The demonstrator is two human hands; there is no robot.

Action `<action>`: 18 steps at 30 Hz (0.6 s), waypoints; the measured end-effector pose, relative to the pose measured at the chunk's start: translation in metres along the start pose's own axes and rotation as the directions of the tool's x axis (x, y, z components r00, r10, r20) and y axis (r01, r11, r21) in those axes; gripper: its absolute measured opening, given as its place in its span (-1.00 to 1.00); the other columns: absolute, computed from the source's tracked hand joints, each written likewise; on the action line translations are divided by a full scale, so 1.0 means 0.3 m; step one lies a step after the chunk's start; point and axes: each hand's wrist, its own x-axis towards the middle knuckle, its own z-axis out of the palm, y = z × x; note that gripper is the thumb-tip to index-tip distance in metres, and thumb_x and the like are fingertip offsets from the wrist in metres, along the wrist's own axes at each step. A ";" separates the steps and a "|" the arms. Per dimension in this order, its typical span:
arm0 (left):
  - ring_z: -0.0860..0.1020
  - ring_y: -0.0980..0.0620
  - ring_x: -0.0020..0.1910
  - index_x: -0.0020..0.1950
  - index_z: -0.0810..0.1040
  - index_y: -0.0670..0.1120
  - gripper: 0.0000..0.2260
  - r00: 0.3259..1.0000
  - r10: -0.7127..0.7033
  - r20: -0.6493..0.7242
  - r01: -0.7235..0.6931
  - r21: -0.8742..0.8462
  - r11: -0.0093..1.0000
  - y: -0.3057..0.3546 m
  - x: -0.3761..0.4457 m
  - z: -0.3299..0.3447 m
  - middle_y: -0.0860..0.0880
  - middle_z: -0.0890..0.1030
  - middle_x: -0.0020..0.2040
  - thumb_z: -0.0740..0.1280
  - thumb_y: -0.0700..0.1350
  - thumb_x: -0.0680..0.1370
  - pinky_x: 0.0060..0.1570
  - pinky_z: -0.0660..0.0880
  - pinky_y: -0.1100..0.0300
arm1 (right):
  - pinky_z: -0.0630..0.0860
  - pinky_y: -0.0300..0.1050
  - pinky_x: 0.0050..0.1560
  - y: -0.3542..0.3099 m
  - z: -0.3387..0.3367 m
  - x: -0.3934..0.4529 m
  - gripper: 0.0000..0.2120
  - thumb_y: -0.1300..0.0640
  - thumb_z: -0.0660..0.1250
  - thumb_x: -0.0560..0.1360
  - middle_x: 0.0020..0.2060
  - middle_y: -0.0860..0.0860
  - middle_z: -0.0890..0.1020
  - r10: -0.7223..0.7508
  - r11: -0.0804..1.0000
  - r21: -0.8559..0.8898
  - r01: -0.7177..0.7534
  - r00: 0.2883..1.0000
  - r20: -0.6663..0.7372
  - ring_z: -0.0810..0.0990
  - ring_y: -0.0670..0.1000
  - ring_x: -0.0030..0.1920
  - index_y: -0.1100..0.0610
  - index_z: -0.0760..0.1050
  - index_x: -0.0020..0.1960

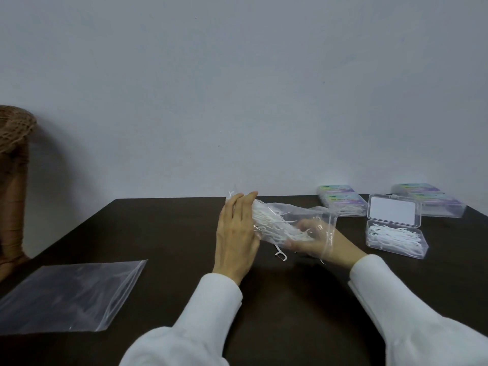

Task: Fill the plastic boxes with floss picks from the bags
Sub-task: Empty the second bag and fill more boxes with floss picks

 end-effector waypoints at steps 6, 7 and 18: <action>0.33 -0.03 0.25 0.31 0.38 -0.15 -0.29 0.999 -0.035 0.037 0.033 0.041 0.999 -0.012 -0.004 0.006 -0.12 0.51 0.17 0.45 -0.43 0.19 0.21 0.46 -0.01 | 0.42 -0.39 -0.12 0.017 -0.006 0.002 -0.77 -0.04 0.33 0.48 -0.08 -0.11 0.58 -0.020 1.000 0.005 0.021 0.999 -0.029 0.55 -0.21 -0.12 0.03 0.50 0.07; 0.32 -0.03 0.25 0.31 0.38 -0.15 -0.29 0.998 -0.053 0.044 0.051 0.051 0.997 -0.017 -0.005 0.006 -0.12 0.51 0.17 0.46 -0.43 0.19 0.20 0.47 -0.01 | 0.45 -0.36 -0.15 0.022 -0.010 0.006 -0.78 -0.03 0.33 0.48 -0.10 -0.06 0.61 -0.010 1.000 0.005 0.010 0.999 -0.036 0.58 -0.17 -0.18 0.07 0.51 0.04; 0.27 -0.06 0.36 0.35 0.36 -0.14 -0.45 0.930 -0.364 0.053 0.365 -0.001 0.931 -0.075 -0.007 0.012 -0.07 0.45 0.28 0.43 -0.29 0.39 0.26 0.42 -0.05 | 0.36 -0.46 -0.32 0.019 -0.039 0.006 -0.85 0.02 0.24 0.55 -0.32 -0.06 0.60 -0.075 0.990 -0.131 0.053 0.984 -0.163 0.57 -0.27 -0.38 0.02 0.45 -0.17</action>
